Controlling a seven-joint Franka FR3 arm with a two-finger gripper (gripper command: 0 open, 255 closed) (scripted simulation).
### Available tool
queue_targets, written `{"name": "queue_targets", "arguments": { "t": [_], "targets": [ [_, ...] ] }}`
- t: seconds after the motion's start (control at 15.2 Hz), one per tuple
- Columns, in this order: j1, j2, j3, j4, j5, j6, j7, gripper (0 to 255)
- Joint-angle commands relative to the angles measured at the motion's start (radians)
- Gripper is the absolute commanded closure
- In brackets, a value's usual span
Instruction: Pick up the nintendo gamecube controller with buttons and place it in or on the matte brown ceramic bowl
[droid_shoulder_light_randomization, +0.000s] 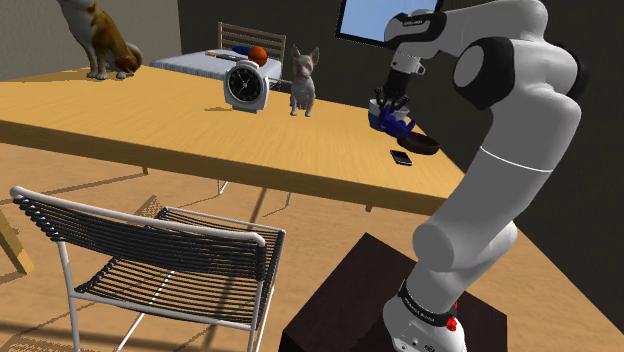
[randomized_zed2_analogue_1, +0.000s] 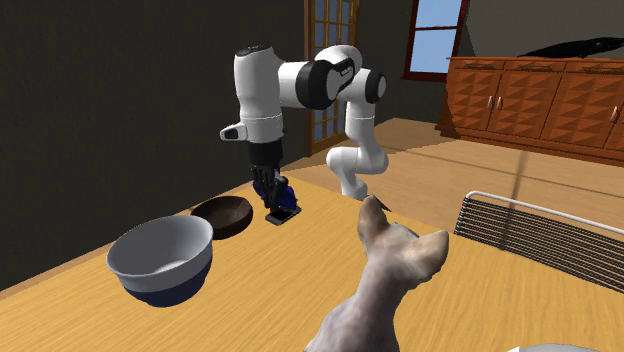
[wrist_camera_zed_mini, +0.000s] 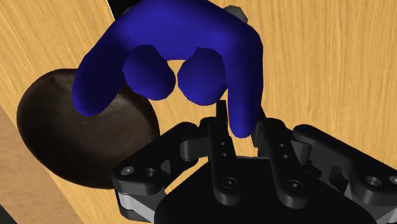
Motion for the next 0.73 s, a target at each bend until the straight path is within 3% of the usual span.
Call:
{"name": "queue_targets", "arguments": {
  "t": [0.0,0.66],
  "targets": [
    [-0.025,0.025,-0.022,0.027,0.01,-0.007,-0.049,255],
    [-0.197,0.234,-0.117,0.268,0.109,-0.077,-0.301,255]
  ]
}}
